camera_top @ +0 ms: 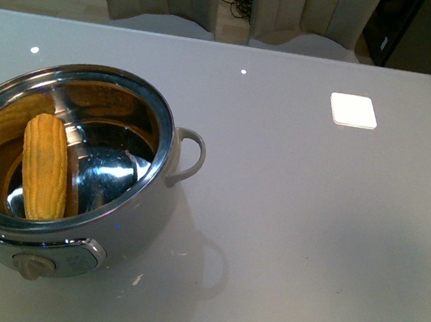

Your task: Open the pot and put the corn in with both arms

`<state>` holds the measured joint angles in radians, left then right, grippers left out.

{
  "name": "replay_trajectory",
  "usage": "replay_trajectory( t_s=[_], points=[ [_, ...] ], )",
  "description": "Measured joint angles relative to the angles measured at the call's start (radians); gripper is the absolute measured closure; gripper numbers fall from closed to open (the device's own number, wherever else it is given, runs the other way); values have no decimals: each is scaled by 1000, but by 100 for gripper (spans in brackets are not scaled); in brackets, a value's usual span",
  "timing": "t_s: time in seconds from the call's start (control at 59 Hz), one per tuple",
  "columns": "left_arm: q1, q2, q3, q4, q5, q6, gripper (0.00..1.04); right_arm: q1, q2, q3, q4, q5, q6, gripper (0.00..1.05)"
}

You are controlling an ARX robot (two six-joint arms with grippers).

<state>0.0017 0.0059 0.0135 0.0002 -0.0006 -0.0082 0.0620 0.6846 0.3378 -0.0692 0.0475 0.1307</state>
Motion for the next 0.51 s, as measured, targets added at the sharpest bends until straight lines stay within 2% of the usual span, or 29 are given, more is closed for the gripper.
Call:
replay_trajectory(
  t_s=[0.271,0.356,0.508],
  points=[
    [0,0,0,0,0,0,7,118,-232,-40,-211,117,-12,9],
    [0,0,0,0,0,0,7,130,-272,-48,-261,140,-7,9],
    [0,0,0,0,0,0,7,126,-279,-63,-266,150,-3,9]
  ],
)
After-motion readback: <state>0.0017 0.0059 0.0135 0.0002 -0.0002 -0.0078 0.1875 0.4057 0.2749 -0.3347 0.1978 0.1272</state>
